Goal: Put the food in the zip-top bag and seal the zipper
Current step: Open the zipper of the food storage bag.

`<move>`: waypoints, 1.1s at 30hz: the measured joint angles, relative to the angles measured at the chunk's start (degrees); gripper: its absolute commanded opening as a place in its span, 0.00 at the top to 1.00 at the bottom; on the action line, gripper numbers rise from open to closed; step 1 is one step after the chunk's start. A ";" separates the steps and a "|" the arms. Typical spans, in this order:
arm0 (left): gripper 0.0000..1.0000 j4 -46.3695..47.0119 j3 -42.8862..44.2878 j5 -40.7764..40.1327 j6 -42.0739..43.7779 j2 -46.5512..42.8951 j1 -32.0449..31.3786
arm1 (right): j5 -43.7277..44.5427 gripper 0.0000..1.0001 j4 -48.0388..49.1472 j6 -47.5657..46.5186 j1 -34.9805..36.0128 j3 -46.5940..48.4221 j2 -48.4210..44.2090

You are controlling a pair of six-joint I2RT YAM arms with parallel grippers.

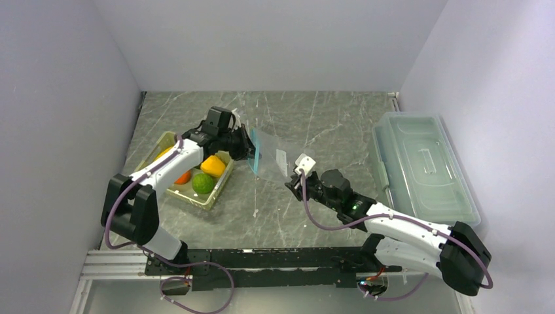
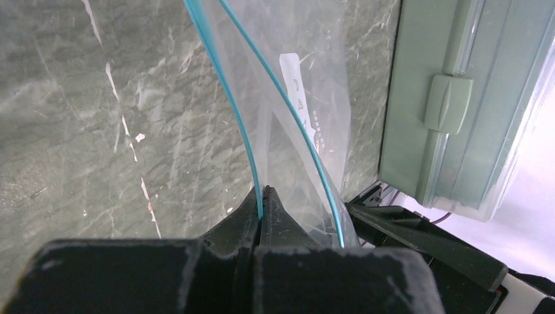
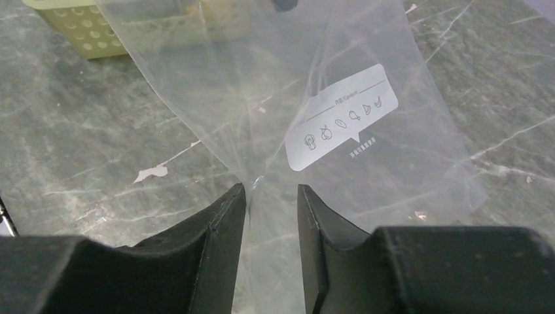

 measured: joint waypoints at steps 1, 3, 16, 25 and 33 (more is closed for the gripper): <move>1.00 -0.66 0.81 -0.39 0.68 0.00 -0.22 | 0.55 0.58 -0.74 0.09 0.04 0.35 -0.28; 1.00 -1.75 2.23 -0.83 2.05 0.00 -0.74 | 1.36 0.54 -1.99 0.63 0.04 1.16 -0.83; 1.00 -12.26 15.21 -13.44 12.83 -0.02 -9.16 | 4.20 0.39 -12.79 7.08 0.04 13.42 -2.73; 1.00 -19.06 20.96 -24.28 18.69 0.37 -15.89 | 9.90 0.33 -17.16 11.54 0.04 16.76 -5.60; 1.00 -24.02 27.78 -36.04 22.47 2.86 -25.16 | 15.72 0.35 -22.67 21.59 0.04 27.43 0.35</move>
